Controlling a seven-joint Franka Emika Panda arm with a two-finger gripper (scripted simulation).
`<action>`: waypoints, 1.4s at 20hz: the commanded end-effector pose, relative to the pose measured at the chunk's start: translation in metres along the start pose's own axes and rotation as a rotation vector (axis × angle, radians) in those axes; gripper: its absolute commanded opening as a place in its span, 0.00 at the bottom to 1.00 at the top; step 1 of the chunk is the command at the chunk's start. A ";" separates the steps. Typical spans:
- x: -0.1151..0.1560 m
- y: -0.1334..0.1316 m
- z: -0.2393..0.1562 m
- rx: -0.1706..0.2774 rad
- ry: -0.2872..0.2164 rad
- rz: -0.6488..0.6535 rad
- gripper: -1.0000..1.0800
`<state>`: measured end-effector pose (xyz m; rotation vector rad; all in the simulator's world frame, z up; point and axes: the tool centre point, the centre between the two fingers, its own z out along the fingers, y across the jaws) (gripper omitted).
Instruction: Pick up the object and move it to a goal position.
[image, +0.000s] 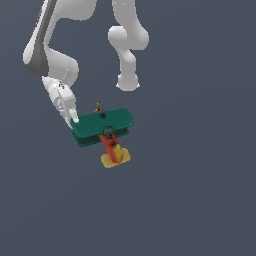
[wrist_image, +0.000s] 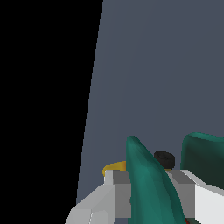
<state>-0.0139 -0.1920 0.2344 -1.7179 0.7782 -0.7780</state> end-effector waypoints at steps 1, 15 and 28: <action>-0.003 -0.019 -0.012 0.003 0.001 -0.003 0.00; -0.013 -0.076 -0.055 0.008 0.002 -0.003 0.00; -0.014 -0.084 -0.062 0.008 0.003 -0.003 0.00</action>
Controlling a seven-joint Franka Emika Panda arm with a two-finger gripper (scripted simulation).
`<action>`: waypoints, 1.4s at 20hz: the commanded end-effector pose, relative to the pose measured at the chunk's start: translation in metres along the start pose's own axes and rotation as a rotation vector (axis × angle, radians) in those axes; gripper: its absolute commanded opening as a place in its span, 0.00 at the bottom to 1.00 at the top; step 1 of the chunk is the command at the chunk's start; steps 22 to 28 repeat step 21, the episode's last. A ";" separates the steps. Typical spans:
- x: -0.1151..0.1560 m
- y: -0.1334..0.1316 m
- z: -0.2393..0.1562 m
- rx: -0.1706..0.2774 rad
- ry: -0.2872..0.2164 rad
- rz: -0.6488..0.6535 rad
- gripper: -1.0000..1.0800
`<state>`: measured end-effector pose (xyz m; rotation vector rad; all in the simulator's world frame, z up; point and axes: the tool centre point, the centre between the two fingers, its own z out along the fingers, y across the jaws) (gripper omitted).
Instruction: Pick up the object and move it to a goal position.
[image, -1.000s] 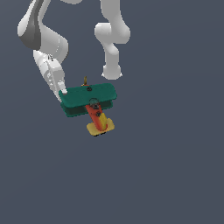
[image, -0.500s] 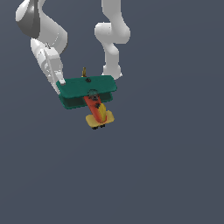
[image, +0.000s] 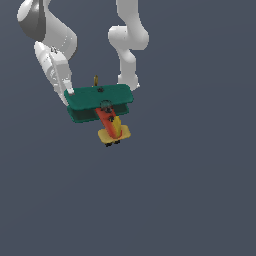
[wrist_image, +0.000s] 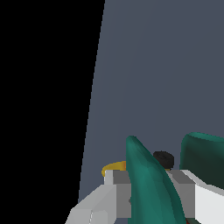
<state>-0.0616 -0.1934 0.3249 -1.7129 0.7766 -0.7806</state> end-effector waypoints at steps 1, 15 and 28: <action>0.000 -0.004 0.000 0.003 0.001 -0.003 0.00; -0.006 -0.023 -0.005 0.002 0.001 -0.002 0.00; -0.006 -0.026 -0.006 0.002 0.001 -0.003 0.00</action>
